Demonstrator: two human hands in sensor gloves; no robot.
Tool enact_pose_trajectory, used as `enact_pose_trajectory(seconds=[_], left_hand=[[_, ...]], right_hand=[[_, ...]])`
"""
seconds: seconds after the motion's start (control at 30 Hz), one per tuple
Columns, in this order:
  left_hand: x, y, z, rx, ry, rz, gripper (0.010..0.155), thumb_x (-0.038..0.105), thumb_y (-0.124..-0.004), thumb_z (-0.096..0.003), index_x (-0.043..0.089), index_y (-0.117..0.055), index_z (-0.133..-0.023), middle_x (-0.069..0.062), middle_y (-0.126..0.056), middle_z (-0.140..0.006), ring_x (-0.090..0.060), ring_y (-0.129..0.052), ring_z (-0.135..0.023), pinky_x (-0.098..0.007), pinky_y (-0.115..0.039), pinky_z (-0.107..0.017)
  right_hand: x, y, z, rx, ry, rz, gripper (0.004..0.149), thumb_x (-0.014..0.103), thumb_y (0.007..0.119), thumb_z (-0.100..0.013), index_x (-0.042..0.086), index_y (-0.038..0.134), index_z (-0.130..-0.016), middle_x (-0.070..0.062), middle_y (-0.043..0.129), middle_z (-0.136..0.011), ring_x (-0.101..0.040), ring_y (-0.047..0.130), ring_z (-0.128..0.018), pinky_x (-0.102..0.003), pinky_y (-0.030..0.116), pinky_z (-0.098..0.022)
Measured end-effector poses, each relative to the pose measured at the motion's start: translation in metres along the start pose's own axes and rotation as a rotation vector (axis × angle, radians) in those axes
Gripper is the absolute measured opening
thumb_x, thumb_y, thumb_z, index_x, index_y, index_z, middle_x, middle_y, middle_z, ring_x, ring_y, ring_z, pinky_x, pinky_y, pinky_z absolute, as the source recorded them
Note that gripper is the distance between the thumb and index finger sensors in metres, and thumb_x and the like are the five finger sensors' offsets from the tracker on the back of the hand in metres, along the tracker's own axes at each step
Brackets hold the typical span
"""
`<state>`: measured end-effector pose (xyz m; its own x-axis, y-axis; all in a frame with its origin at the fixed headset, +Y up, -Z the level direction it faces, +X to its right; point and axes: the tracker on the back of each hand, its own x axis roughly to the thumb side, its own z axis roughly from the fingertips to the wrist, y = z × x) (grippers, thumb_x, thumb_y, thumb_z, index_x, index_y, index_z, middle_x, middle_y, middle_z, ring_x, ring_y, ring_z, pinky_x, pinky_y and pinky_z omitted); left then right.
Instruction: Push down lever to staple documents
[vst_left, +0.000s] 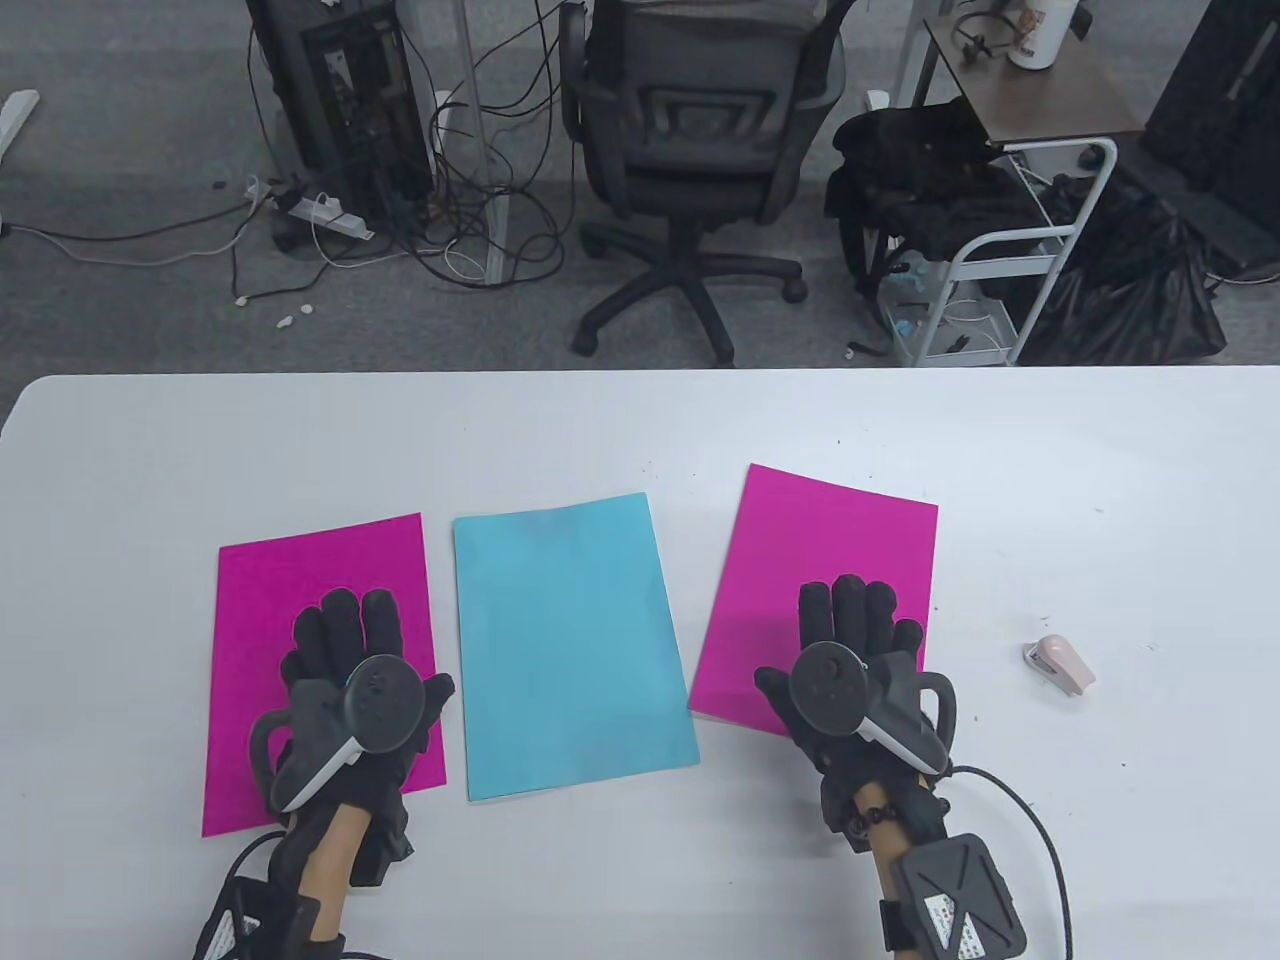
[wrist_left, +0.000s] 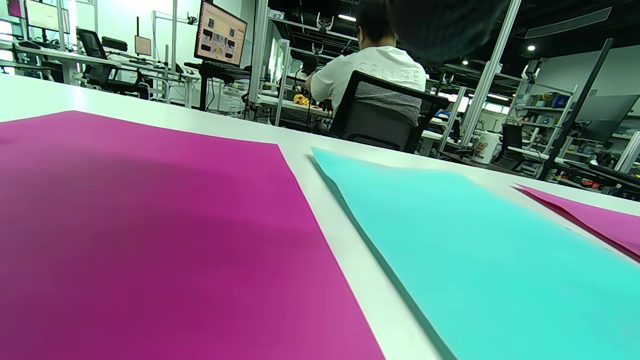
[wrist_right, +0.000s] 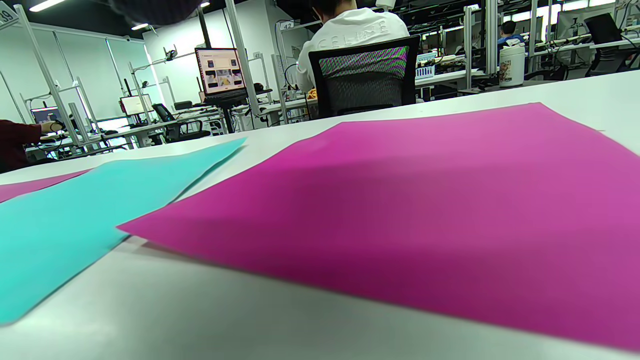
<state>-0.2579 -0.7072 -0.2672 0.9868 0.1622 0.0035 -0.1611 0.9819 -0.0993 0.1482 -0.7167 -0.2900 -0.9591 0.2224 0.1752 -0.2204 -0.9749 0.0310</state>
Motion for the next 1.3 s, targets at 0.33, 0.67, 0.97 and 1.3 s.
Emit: enact_pose_trajectory(seconds=[0.33, 0.67, 0.97, 1.3], left_hand=[[-0.015, 0.002, -0.009, -0.025, 0.083, 0.080, 0.091, 0.047, -0.067, -0.0569, 0.002, -0.015, -0.116, -0.037, -0.020, -0.120, -0.068, -0.022, -0.104, -0.080, -0.033, -0.069], [-0.063, 0.005, -0.034, -0.046, 0.373, 0.095, 0.087, 0.046, -0.073, -0.0554, 0.005, -0.029, -0.118, -0.034, -0.039, -0.121, -0.065, -0.040, -0.106, -0.078, -0.044, -0.071], [-0.127, 0.007, -0.045, -0.124, 0.635, 0.128, 0.086, 0.048, -0.075, -0.0539, 0.010, -0.034, -0.118, -0.035, -0.042, -0.121, -0.065, -0.045, -0.106, -0.078, -0.047, -0.071], [-0.143, -0.018, -0.051, -0.233, 0.715, 0.084, 0.089, 0.048, -0.078, -0.0526, 0.004, -0.035, -0.118, -0.035, -0.049, -0.120, -0.063, -0.050, -0.105, -0.077, -0.051, -0.070]], right_hand=[[-0.002, 0.000, -0.001, -0.008, 0.001, -0.013, 0.089, 0.052, 0.055, -0.052, -0.003, 0.013, -0.109, -0.040, 0.008, -0.107, -0.067, 0.014, -0.096, -0.080, 0.026, -0.064], [-0.005, -0.001, -0.002, -0.011, 0.003, -0.032, 0.089, 0.052, 0.055, -0.052, -0.003, 0.013, -0.109, -0.040, 0.009, -0.107, -0.067, 0.014, -0.097, -0.080, 0.026, -0.064], [-0.011, -0.003, -0.005, -0.014, 0.012, -0.036, 0.089, 0.051, 0.055, -0.052, -0.003, 0.013, -0.109, -0.040, 0.010, -0.107, -0.067, 0.015, -0.097, -0.080, 0.027, -0.064], [-0.016, 0.001, -0.009, 0.002, 0.033, -0.032, 0.089, 0.051, 0.055, -0.052, -0.004, 0.014, -0.109, -0.040, 0.011, -0.107, -0.067, 0.015, -0.097, -0.080, 0.027, -0.064]])
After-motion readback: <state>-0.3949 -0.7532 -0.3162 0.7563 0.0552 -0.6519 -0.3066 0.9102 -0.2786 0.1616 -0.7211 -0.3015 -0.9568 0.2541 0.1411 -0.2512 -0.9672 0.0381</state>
